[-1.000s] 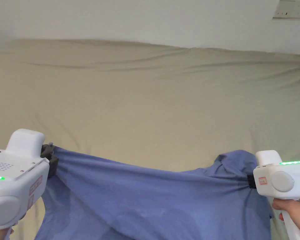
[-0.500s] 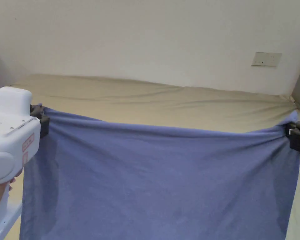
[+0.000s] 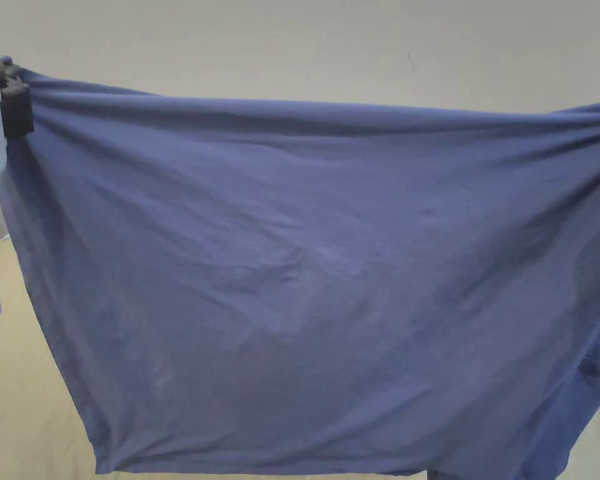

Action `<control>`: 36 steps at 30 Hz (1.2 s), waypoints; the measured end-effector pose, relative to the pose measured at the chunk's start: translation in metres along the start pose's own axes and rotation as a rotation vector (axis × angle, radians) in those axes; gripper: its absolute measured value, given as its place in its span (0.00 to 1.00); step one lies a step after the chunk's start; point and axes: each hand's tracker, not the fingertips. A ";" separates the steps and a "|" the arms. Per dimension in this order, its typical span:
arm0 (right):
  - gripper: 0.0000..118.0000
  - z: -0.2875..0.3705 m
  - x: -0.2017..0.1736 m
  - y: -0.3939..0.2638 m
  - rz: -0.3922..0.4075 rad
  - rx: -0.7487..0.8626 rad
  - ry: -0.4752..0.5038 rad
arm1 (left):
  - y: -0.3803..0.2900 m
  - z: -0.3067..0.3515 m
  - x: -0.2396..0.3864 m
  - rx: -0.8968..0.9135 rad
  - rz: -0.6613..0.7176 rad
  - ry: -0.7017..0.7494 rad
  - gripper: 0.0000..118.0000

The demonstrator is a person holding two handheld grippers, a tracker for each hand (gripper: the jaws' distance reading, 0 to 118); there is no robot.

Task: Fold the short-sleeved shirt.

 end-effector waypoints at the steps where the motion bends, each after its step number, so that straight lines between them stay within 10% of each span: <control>1: 0.05 0.001 0.000 0.006 -0.001 0.001 -0.001 | 0.007 0.000 0.000 0.006 -0.003 0.001 0.00; 36: 0.05 -0.282 -0.028 -0.002 0.128 0.000 -0.113 | 0.026 -0.273 0.045 -0.133 0.004 0.029 0.00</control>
